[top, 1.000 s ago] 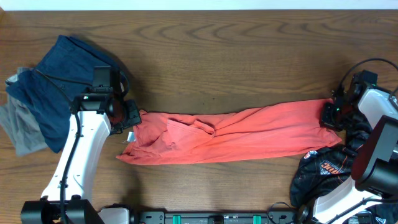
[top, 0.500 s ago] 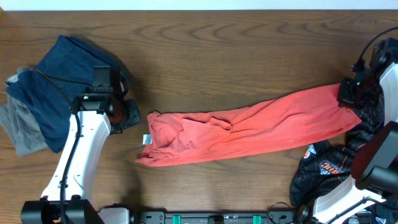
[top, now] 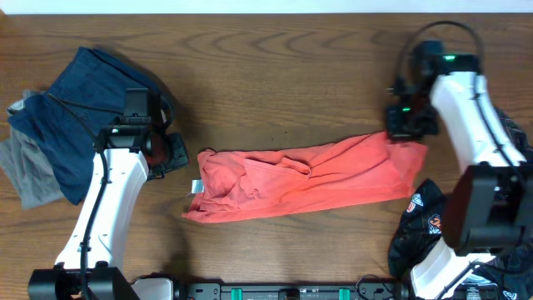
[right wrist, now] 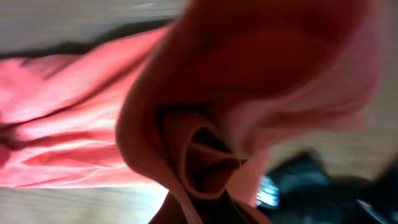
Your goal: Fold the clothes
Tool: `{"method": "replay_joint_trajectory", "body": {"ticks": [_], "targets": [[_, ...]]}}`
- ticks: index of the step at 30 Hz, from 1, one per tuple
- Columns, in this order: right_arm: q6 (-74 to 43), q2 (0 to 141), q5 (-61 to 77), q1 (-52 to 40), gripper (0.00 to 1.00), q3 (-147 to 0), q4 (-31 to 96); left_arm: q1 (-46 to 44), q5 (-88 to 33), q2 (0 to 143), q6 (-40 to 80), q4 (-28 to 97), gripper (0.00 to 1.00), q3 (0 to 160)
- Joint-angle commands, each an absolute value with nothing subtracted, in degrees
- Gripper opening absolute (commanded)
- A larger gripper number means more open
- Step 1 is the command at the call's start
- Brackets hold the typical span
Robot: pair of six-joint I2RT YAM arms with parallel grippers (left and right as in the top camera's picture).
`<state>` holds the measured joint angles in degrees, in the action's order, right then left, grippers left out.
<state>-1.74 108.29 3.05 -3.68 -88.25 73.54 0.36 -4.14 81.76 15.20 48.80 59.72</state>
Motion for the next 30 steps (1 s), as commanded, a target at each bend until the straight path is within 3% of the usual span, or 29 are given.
{"method": "replay_joint_trajectory", "body": {"ticks": [1, 17, 18, 20, 22, 25, 30], "targets": [[-6.81, 107.92, 3.46, -8.82, 0.01, -84.77, 71.90, 0.51, -4.12, 81.82, 15.31, 48.86, 0.52, 60.23], [-12.91, 107.92, 9.30, -22.44, 0.13, -76.44, 59.33, 0.51, -4.12, 81.89, 15.31, 48.88, 0.52, 60.16], [-12.88, 107.92, 9.28, -22.76, 0.17, -76.44, 59.18, 0.51, -4.12, 81.89, 15.31, 48.90, 0.52, 60.12], [-12.84, 107.92, 9.74, -23.42, 0.34, -76.44, 59.18, 0.51, -4.10, 81.95, 15.29, 49.06, 0.52, 60.12], [-11.40, 107.92, 13.04, -23.77, 0.42, -76.44, 59.09, 0.51, -4.10, 81.97, 15.29, 49.06, 0.52, 60.12], [-4.34, 107.92, 17.32, -23.81, 0.41, -76.44, 59.33, 0.51, -4.10, 81.97, 15.29, 49.04, 0.52, 60.12], [-9.72, 107.90, 8.91, -22.46, 0.38, -76.44, 59.46, 0.51, -4.10, 81.97, 15.29, 49.06, 0.52, 60.12]]}}
